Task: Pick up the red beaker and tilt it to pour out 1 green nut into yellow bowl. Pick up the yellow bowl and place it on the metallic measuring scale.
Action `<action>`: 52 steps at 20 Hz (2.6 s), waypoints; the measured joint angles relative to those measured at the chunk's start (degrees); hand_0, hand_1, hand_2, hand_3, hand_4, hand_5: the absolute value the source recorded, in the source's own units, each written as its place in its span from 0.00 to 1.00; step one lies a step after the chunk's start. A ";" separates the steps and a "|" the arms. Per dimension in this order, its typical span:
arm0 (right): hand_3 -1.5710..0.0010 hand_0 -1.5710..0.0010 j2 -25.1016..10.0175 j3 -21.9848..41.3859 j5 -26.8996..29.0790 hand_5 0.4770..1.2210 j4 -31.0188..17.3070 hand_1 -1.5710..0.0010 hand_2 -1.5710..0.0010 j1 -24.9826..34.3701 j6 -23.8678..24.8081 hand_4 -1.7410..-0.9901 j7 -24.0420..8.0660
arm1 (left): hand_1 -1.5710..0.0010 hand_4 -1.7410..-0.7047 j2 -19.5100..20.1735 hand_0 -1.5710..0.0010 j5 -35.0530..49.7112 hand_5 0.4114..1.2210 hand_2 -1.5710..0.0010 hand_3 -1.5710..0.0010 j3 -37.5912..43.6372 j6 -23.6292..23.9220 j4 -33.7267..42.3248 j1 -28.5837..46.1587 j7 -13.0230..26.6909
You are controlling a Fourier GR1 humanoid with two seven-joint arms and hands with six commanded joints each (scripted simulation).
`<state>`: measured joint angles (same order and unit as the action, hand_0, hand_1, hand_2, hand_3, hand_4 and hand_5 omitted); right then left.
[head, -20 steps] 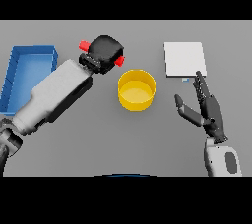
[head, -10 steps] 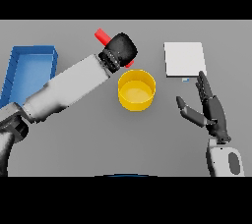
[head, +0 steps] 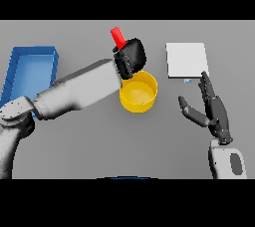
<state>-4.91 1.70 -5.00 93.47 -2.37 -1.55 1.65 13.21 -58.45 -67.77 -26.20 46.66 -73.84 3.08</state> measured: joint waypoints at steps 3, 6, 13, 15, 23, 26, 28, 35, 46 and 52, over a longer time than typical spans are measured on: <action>1.00 1.00 -0.11 -0.18 -0.33 0.17 -0.28 1.00 1.00 0.15 0.35 0.61 0.20 | 0.00 0.00 -2.35 0.00 -0.45 1.00 0.00 0.00 -2.20 -1.00 -2.37 -1.70 0.21; 1.00 1.00 -0.60 -0.28 -0.66 0.15 -0.70 1.00 1.00 -0.58 0.15 0.63 1.52 | 0.00 0.00 -1.80 0.00 -1.30 1.00 0.00 0.00 -4.91 -1.61 -3.13 -3.24 -0.37; 1.00 1.00 0.24 0.61 -1.26 0.15 -0.11 1.00 1.00 -0.02 0.51 0.69 1.27 | 0.00 0.00 -1.81 0.00 -0.88 0.96 0.00 0.00 -7.10 -0.71 -4.54 -7.87 -0.84; 1.00 1.00 -0.04 0.36 -1.03 0.16 0.51 1.00 1.00 -0.59 0.51 0.70 1.57 | 0.00 0.00 -0.22 0.00 0.50 0.94 0.00 0.00 -5.96 0.67 -5.15 -10.09 -1.36; 1.00 1.00 0.03 0.36 0.08 0.22 -0.52 1.00 1.00 -0.45 -0.79 0.63 3.25 | 0.05 0.18 6.60 0.00 6.01 0.99 0.05 0.09 2.13 7.68 -14.69 -24.53 -0.09; 1.00 1.00 -0.17 0.60 0.09 0.23 -0.34 1.00 1.00 0.95 -0.92 0.60 1.90 | 0.03 0.13 8.35 0.00 12.34 0.99 0.03 0.08 8.30 8.78 -22.87 -26.41 1.40; 1.00 1.00 -1.02 0.47 0.00 0.23 -0.28 1.00 1.00 1.05 -1.19 0.58 2.21 | 0.02 0.08 12.78 0.00 20.60 1.00 0.02 0.07 15.86 9.53 -28.21 -25.64 4.05; 1.00 1.00 -1.22 1.53 -1.59 0.23 -1.42 1.00 1.00 1.74 -1.26 0.60 3.88 | 0.00 0.02 20.64 0.00 39.98 1.00 0.00 0.11 28.54 19.51 -33.85 -17.61 9.90; 1.00 1.00 -0.73 2.14 -1.83 0.28 -1.88 1.00 1.00 1.50 -1.24 0.58 3.88 | 0.00 0.00 25.36 0.00 60.11 1.00 0.00 0.06 33.88 32.64 -25.20 6.49 22.11; 1.00 1.00 -1.70 2.02 -2.03 0.33 -1.68 1.00 1.00 1.80 -1.56 0.57 4.29 | 0.00 0.00 30.56 0.00 65.88 1.00 0.00 0.10 32.60 40.51 -9.35 19.13 29.45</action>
<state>-6.61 3.72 -7.03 91.79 -0.57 -3.11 5.94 43.77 7.43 -35.17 14.31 37.30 -54.71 32.53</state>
